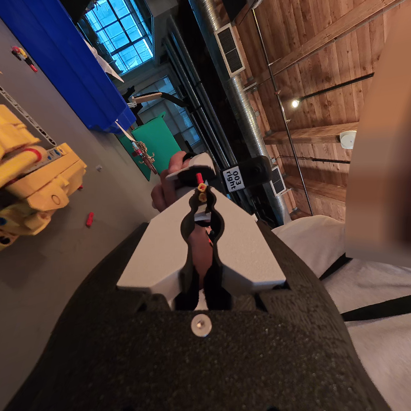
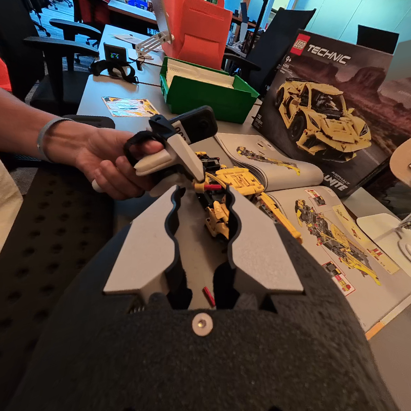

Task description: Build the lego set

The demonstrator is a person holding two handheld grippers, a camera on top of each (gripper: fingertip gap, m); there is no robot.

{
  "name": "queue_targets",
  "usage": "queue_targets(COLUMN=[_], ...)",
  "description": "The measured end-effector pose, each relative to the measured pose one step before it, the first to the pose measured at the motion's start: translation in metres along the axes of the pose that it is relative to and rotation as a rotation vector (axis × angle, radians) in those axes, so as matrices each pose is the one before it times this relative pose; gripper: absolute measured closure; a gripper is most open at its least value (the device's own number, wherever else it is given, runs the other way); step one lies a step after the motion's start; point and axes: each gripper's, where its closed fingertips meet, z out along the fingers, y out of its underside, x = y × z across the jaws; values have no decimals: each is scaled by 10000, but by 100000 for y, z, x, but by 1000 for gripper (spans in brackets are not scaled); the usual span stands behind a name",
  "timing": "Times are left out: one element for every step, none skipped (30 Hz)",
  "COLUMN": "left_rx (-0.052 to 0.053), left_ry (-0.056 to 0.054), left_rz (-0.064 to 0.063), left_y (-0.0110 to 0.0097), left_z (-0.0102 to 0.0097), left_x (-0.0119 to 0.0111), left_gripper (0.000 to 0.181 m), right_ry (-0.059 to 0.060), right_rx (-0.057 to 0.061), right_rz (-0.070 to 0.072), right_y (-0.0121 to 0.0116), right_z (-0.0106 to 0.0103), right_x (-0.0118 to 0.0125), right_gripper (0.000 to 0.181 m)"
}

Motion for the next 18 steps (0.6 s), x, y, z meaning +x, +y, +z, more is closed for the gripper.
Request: queue_targets(left_rx=[-40, -5, 26, 54, 61, 56, 49, 41, 18, 15, 19, 25, 32, 27, 25, 45, 100, 92], left_ry=[-15, -19, -20, -48, -73, -102, -97, -55, -38, -40, -29, -25, -17, -15, -24, 3, 17, -28], left_rz=[-1, -1, 1, 17, 28, 35, 53, 62, 64, 47, -1, -23, -11, 11, 33, 29, 5, -19], left_y=[75, 32, -21, -65, -84, -60, -47, -34, 9, 18, 9, -4, -1, -25, -41, -71, -157, -135], left_z=[50, 30, 9, -25, -47, -36, -25, 3, 13, 23, 16, 5, 19, -5, -19, -29, -63, -78], left_x=[-30, -38, -29, -73, -96, -142, -116, -39, -10, -27, -47, -58, -39, -14, -11, 25, 25, -71], left_gripper=[176, 176, 176, 176, 176, 176, 176, 176, 176, 176, 176, 176, 176, 177, 177, 177, 178, 178], right_ry=[29, -15, 0, 139, 158, 138, 147, 206, 299, 227, 152, 65, 7, -31, -40, -41, -34, 65], right_rx=[-22, -78, -65, -103, -146, -183, -191, -119, -87, -55, -74, -98, -102, -52, -71, -81, -93, -156], right_rz=[-54, -70, -74, -29, -34, 32, 101, 61, 17, -180, -110, 32, 77, 59, 28, 39, -17, -98], right_y=[-42, 31, -8, 31, 100, 151, 172, 60, 50, 53, 72, 103, 137, 111, 120, 107, 137, 239], right_z=[91, 122, 141, 145, 136, 139, 120, 101, 54, 7, 0, 40, 55, 23, 16, 43, 48, 83], right_x=[24, -57, -87, 98, 157, 119, 75, 91, 152, 76, 24, 13, 0, -42, -44, -124, -124, -19], right_gripper=[143, 145, 149, 149, 150, 151, 151, 152, 154, 156, 156, 156, 156, 155, 155, 153, 152, 153])
